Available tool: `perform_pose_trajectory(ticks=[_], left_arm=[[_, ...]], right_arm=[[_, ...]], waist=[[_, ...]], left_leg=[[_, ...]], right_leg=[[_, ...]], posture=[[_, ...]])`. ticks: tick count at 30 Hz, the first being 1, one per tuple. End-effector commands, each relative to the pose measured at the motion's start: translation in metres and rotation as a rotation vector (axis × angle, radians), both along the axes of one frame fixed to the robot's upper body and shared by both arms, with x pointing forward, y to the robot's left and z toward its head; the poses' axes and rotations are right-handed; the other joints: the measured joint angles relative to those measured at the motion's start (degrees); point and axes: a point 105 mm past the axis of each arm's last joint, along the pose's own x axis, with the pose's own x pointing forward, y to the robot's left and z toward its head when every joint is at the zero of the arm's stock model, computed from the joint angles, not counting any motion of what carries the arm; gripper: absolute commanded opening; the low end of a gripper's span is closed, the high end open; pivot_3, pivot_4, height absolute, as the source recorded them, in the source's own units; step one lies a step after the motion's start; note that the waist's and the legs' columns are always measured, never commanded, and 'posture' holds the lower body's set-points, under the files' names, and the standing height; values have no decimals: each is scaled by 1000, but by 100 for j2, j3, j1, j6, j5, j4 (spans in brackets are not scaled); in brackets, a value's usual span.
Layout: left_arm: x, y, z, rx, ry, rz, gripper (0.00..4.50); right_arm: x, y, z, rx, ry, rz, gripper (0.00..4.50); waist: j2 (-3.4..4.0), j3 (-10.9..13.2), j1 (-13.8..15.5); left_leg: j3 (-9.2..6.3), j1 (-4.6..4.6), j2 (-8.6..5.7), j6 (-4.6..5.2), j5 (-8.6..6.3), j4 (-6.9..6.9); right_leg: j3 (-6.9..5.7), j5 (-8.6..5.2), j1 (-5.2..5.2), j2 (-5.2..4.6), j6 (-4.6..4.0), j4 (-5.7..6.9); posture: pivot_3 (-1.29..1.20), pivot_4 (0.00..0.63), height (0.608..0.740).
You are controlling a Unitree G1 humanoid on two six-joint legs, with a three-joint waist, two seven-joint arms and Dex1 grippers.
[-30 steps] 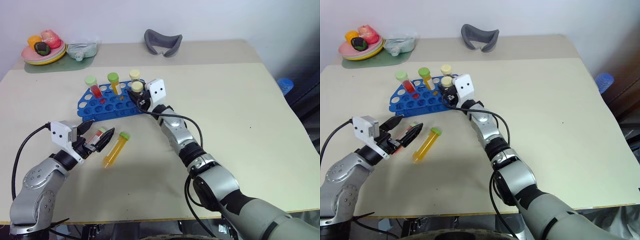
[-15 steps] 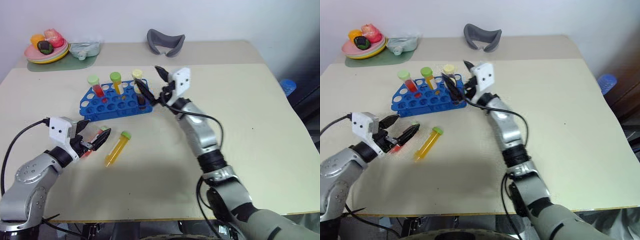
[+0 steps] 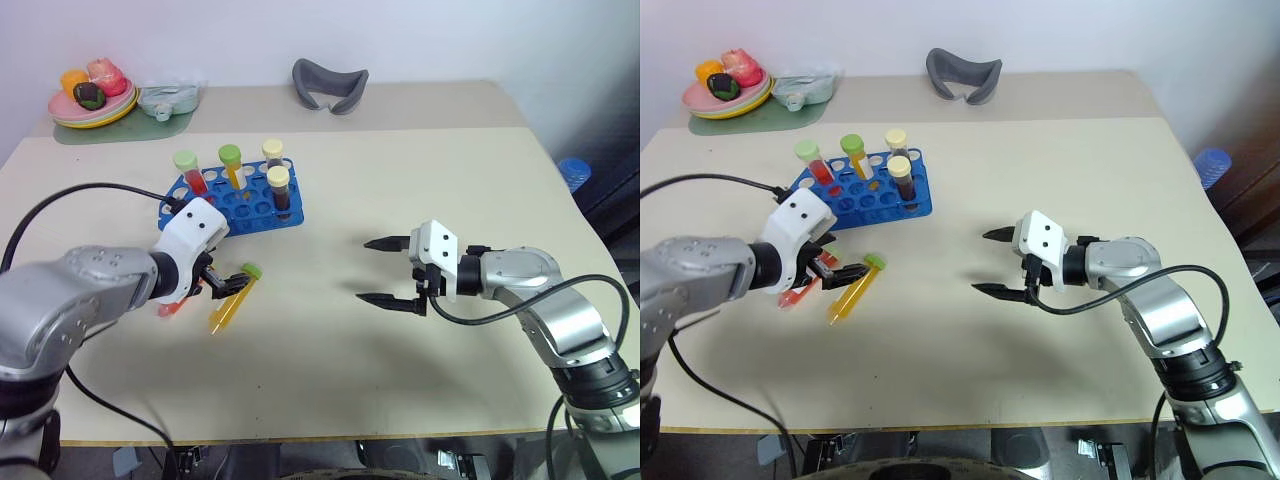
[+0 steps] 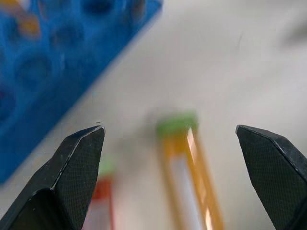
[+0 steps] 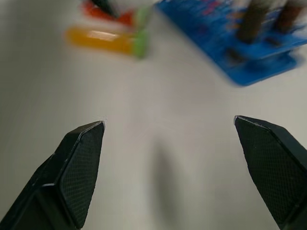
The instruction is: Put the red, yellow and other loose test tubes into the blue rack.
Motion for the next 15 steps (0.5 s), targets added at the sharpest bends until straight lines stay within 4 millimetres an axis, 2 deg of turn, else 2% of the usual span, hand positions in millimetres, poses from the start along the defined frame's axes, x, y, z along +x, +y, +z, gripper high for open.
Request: perform_pose_trajectory(ticks=[1, 15], left_arm=[[-2, 0, -3, 58, 59, -4, 4500], [-4, -27, -26, 7, 193, -44, 4500]], right_arm=[[-13, 0, 15, 7, -17, 45, 4429], [-19, -4, 17, 10, -9, 31, 4429]], waist=[[-1, 1, -16], [-10, 6, 73]], left_leg=[[0, 1, 0, 5, -3, -4], [-1, -2, 0, 10, -6, -4]], right_leg=[[1, 0, 0, 0, 0, -9], [-5, 0, 10, -7, 0, -30]], posture=[[0, 150, 740], [0, 150, 740]])
